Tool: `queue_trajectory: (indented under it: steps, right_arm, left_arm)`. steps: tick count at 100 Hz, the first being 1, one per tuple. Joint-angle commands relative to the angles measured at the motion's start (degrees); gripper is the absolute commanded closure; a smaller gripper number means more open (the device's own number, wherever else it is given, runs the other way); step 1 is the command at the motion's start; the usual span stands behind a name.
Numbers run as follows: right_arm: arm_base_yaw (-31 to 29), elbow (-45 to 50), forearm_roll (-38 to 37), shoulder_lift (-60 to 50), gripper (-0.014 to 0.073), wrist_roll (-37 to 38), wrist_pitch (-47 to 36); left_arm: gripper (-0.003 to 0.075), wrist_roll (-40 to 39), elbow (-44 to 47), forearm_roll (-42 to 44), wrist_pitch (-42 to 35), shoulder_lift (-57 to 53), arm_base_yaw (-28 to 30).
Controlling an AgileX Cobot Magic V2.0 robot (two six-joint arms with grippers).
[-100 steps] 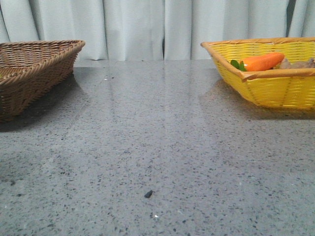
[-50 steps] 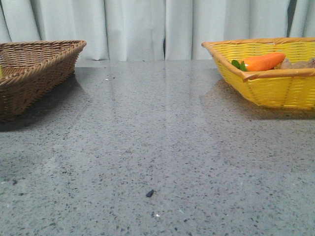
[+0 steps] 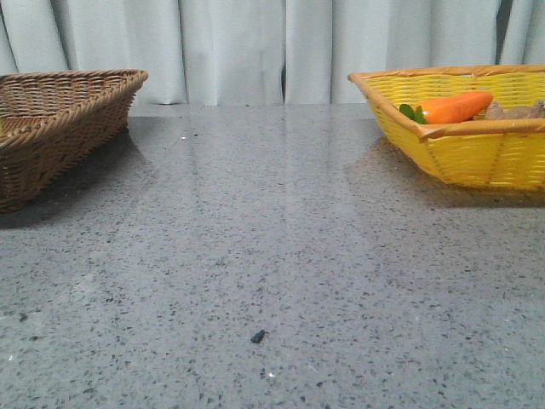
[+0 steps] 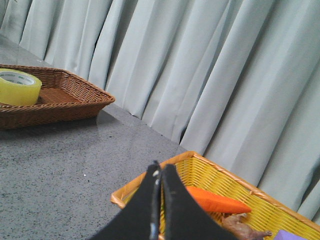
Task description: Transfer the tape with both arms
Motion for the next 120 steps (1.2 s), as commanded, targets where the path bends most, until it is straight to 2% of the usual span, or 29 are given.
queue_trajectory:
  steps: [1, 120]
  right_arm:
    - [-0.08, -1.18, -1.46, 0.84, 0.0650, -0.49, -4.43]
    - [-0.36, 0.94, -1.46, 0.84, 0.0650, -0.49, -3.94]
  left_arm:
    - [0.0741, -1.79, 0.48, -1.02, -0.17, -1.31, 2.18]
    - [0.0741, -2.15, 0.48, -1.42, 1.08, -1.59, 3.40]
